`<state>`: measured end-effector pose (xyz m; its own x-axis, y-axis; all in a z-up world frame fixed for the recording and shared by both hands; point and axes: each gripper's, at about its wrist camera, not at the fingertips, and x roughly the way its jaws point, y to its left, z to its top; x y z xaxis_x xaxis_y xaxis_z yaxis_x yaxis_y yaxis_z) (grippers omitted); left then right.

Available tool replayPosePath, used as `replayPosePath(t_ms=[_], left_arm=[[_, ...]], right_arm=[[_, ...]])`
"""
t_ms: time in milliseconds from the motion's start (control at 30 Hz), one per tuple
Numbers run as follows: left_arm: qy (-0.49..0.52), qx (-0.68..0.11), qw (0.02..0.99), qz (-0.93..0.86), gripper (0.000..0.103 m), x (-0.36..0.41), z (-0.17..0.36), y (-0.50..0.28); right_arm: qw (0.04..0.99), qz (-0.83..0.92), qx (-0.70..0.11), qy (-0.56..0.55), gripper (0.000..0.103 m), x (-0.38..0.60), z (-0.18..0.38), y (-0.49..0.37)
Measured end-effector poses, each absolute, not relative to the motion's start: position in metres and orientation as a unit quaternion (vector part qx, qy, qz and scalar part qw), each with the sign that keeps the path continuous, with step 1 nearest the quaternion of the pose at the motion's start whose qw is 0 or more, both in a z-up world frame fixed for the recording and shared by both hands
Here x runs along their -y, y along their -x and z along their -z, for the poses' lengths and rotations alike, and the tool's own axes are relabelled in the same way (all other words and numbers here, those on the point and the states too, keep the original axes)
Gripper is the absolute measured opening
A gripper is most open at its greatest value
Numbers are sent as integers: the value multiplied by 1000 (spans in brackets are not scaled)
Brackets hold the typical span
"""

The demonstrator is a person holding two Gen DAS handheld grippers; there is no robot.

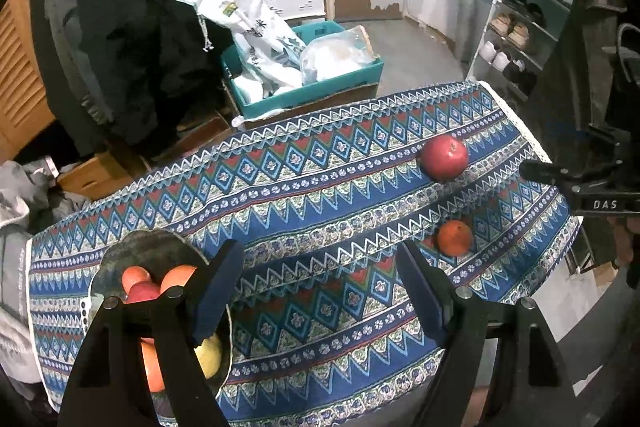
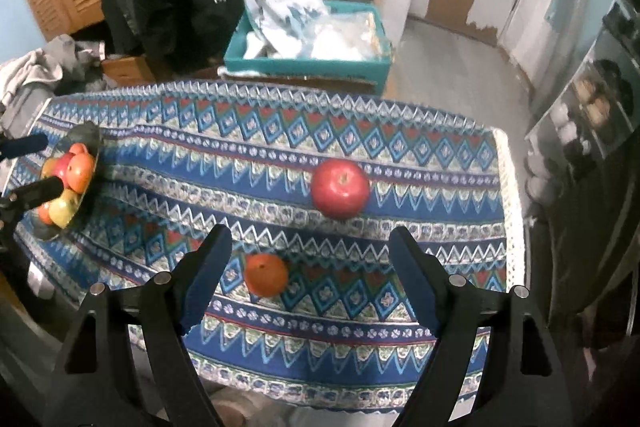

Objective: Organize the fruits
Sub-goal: 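Grasp the red apple with the right tool while the left tool approaches the small orange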

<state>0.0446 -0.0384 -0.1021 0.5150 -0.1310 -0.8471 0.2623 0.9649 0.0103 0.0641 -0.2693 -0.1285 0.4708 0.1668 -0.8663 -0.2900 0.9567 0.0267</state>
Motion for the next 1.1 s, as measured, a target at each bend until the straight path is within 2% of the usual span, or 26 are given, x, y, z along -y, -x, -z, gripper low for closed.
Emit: replayPosePath(t_ms=[467,733,1100], left_arm=[[-114,-493,853,124,81,56,138,-92],[-95,-518,840,130,81,55,164,-125],[-72,-550,820,141,81,68,200,-156]], right_arm=[[809,-154,-563,68,81,262,179,-129],[791,-134,-589,94,81,266,212,-165],[774,-138,-614,73,81,269,253,-191]])
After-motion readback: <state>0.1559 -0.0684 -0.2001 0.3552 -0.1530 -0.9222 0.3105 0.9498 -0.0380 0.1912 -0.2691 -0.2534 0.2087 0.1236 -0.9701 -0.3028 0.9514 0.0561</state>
